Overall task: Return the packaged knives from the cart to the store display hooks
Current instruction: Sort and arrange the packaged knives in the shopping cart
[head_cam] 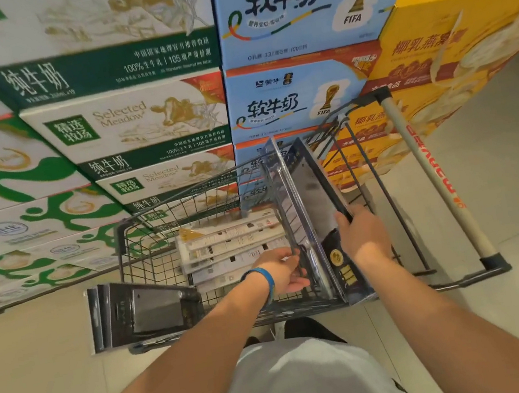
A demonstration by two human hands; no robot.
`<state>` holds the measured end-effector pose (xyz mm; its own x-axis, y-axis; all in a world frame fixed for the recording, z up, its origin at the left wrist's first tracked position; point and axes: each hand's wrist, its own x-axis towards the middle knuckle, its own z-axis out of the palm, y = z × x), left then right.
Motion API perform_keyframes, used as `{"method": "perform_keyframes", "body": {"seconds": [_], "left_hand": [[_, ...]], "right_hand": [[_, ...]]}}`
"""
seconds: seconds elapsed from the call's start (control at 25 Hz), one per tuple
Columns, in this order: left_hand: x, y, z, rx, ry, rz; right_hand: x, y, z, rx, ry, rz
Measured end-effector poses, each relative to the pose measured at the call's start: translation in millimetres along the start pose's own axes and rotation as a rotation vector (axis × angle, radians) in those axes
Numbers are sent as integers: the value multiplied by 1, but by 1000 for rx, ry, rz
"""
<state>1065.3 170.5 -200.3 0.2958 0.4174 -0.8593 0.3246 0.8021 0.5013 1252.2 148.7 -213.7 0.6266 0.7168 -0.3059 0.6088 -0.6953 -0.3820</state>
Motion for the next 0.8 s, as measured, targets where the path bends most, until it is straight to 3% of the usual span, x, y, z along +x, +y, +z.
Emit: {"method": "perform_keyframes", "body": {"seconds": [0.2,0.28,0.36,0.48,0.6,0.68,0.8], "left_hand": [[8,-13,-25,117,-65,45],[18,-23,-50,152,-23,37],[29,-35,-81,164,13,-2],[46,-56,-124,111,99,-99],[67,-91,-158,144,196,-94],[75,-121,-176,299,177,-109],[86,-161,-203,655,142,-82]], "right_hand": [[12,-9,-20,-213,-105,81],[1,-28,-25,-152,112,7],[-29,-62,-16,122,277,-211],[-79,-107,25,284,146,-484],[-104,-122,94,175,-203,-599],[-102,-113,148,134,-485,-387],[-78,-85,224,260,-841,315]]}}
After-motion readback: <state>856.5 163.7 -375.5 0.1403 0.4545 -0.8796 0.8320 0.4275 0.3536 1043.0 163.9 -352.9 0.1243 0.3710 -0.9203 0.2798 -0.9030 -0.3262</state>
